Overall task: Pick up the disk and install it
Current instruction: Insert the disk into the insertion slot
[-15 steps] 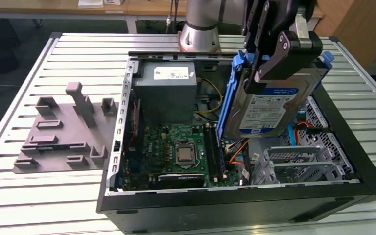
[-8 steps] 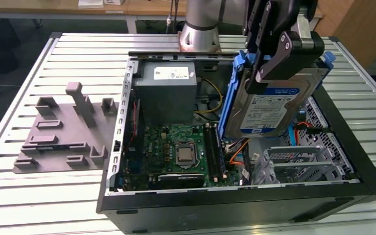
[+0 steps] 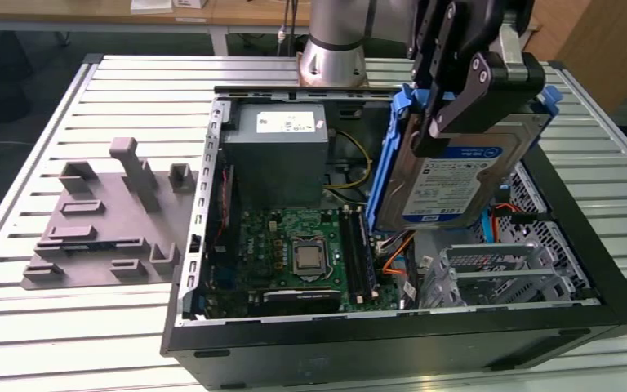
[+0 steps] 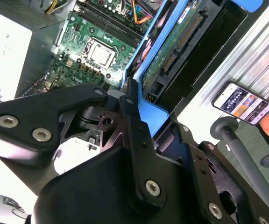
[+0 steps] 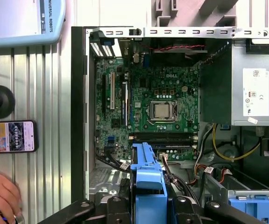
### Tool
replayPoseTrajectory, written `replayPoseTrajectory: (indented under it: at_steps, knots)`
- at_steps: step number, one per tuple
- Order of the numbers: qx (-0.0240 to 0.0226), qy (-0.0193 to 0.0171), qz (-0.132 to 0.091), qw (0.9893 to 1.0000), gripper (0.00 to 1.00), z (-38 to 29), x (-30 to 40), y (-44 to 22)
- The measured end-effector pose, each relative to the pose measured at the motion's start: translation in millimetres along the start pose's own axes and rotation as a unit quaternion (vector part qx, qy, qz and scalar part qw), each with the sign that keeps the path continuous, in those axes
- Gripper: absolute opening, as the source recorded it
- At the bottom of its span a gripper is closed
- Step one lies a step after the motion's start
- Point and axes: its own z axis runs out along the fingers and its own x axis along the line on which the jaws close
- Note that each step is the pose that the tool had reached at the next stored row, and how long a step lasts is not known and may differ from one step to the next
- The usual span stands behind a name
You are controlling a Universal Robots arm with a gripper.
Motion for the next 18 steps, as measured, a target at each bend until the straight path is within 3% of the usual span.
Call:
replayPoseTrajectory:
  at_steps: [18]
  knots:
    - [0.0000,0.0000,0.000,1.0000,0.36,0.0,-0.1,-4.5]
